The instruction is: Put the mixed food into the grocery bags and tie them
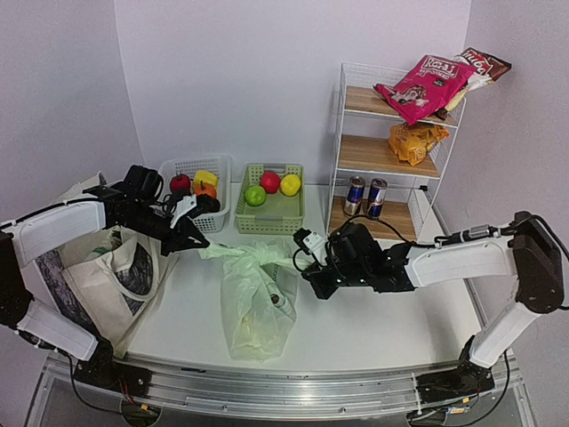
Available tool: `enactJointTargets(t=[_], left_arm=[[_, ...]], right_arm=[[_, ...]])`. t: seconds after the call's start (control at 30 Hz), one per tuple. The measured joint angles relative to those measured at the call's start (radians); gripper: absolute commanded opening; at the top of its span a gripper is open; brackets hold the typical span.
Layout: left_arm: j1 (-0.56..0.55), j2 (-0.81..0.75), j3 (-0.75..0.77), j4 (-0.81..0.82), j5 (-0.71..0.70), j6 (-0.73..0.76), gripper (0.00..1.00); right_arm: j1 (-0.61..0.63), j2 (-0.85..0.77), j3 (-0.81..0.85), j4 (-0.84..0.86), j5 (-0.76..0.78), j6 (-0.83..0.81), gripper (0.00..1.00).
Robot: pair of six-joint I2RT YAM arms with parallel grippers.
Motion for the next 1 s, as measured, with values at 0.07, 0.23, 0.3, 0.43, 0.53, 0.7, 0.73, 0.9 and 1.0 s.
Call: enactJointTargets(t=[0.07,0.23,0.3,0.43,0.53,0.7,0.73,0.9,1.0], left_arm=[[0.000,0.008,-0.020,0.018,-0.014,0.007,0.00],[0.000,0.015,-0.094,0.081,-0.064,0.062,0.00],[0.000,0.014,-0.125,0.095,-0.081,0.092,0.00],[0.000,0.014,-0.172,0.127,-0.121,0.148,0.00],[0.002,0.011,-0.192,0.145,-0.163,0.189,0.00],[0.056,-0.001,-0.213,0.145,-0.294,0.233,0.00],[0.061,-0.002,-0.213,0.141,-0.300,0.236,0.00],[0.061,-0.039,-0.213,0.138,-0.291,0.249,0.00],[0.061,-0.056,-0.213,0.137,-0.280,0.251,0.00]], right_arm=[[0.005,-0.019,-0.041,0.007,0.016,0.069,0.00],[0.016,-0.041,-0.117,0.030,0.033,0.211,0.00],[0.019,-0.041,-0.143,0.040,0.033,0.262,0.00],[0.021,-0.041,-0.194,0.051,0.034,0.354,0.00],[0.021,-0.041,-0.235,0.051,0.051,0.409,0.00],[-0.002,-0.036,-0.297,-0.048,0.123,0.452,0.00],[-0.003,-0.036,-0.295,-0.052,0.124,0.449,0.00],[-0.003,-0.036,-0.285,-0.074,0.130,0.397,0.00],[-0.003,-0.046,-0.274,-0.106,0.117,0.347,0.06]])
